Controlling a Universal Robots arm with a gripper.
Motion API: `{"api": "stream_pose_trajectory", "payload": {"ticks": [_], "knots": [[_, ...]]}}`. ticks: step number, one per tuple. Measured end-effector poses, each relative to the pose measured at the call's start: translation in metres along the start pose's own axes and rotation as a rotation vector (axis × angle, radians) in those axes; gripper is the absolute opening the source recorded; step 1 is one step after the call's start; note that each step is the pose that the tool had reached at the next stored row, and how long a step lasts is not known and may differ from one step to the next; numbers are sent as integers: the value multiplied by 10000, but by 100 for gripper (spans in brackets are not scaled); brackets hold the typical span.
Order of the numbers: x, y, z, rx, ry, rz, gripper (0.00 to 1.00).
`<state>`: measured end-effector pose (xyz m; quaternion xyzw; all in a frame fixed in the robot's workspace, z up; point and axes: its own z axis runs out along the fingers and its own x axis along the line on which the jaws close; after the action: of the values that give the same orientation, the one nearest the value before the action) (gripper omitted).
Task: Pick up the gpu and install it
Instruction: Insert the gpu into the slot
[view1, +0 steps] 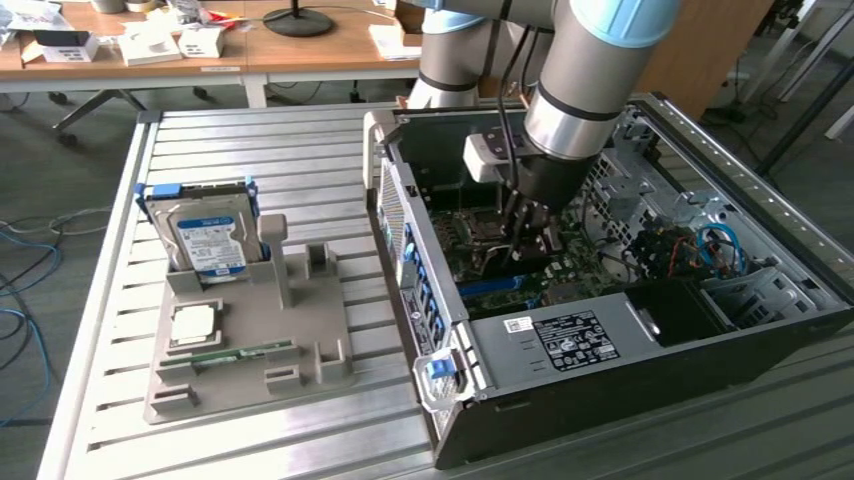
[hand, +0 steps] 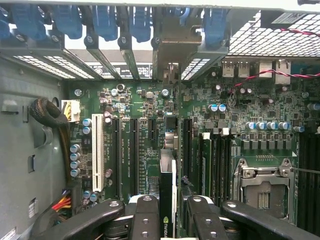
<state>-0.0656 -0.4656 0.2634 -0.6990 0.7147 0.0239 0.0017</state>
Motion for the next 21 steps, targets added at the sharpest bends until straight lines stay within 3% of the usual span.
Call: {"api": "stream_pose_trajectory", "payload": {"ticks": [21], "knots": [[2, 12, 36, -1, 3, 1, 26]]}}
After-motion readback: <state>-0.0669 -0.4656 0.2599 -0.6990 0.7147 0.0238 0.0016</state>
